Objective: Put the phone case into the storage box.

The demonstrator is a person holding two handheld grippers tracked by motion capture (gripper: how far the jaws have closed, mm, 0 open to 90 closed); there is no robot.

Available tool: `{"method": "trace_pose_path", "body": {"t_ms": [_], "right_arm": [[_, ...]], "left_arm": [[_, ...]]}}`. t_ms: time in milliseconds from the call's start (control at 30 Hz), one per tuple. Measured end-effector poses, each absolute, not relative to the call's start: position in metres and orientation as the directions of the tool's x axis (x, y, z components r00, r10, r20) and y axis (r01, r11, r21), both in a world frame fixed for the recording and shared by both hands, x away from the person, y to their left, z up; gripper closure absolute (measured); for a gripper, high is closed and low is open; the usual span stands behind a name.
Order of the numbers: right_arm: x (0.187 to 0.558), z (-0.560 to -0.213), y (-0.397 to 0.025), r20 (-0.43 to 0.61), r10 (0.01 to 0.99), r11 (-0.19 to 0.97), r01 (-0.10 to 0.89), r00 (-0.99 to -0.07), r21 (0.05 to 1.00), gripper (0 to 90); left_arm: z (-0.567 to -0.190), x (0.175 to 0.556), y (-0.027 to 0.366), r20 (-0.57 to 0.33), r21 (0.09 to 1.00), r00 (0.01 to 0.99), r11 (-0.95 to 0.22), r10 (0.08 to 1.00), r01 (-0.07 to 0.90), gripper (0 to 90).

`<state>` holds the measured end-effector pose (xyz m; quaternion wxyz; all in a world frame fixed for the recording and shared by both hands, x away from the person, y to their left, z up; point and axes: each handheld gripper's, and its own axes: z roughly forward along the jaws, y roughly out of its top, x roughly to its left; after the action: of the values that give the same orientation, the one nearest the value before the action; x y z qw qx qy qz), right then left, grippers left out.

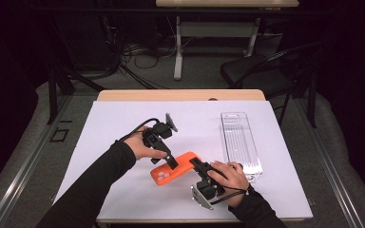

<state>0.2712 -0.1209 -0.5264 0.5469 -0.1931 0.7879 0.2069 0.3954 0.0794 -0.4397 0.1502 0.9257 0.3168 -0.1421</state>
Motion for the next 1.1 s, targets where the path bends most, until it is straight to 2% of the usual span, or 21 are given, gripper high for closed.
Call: {"method": "trace_pose_path", "body": {"t_ms": [267, 567, 700, 800, 967, 1100], "right_arm": [[0.272, -0.526, -0.121, -0.941, -0.075, 0.838, -0.533, -0.331, 0.121, 80.5], [0.272, -0.526, -0.122, -0.938, -0.064, 0.839, -0.527, -0.34, 0.134, 80.5], [0.273, -0.525, -0.122, -0.931, -0.047, 0.836, -0.524, -0.363, 0.162, 80.5], [0.274, -0.523, -0.124, -0.918, -0.007, 0.828, -0.516, -0.397, 0.217, 80.5], [0.275, -0.52, -0.126, -0.911, -0.002, 0.837, -0.499, -0.413, 0.224, 80.5], [0.276, -0.52, -0.127, -0.887, 0.025, 0.83, -0.485, -0.461, 0.275, 80.5]], "left_arm": [[-0.438, 0.397, 0.098, -0.32, 0.222, 0.739, -0.712, 0.593, 0.666, 11.5], [-0.435, 0.398, 0.102, -0.258, 0.279, 0.742, -0.687, 0.619, 0.671, 16.1], [-0.437, 0.4, 0.107, -0.246, 0.308, 0.73, -0.663, 0.638, 0.683, 16.2], [-0.439, 0.401, 0.111, -0.233, 0.328, 0.715, -0.639, 0.659, 0.696, 16.1], [-0.442, 0.401, 0.118, -0.214, 0.353, 0.7, -0.614, 0.681, 0.706, 16.2], [-0.444, 0.401, 0.124, -0.215, 0.361, 0.691, -0.601, 0.69, 0.713, 16.2]]}}
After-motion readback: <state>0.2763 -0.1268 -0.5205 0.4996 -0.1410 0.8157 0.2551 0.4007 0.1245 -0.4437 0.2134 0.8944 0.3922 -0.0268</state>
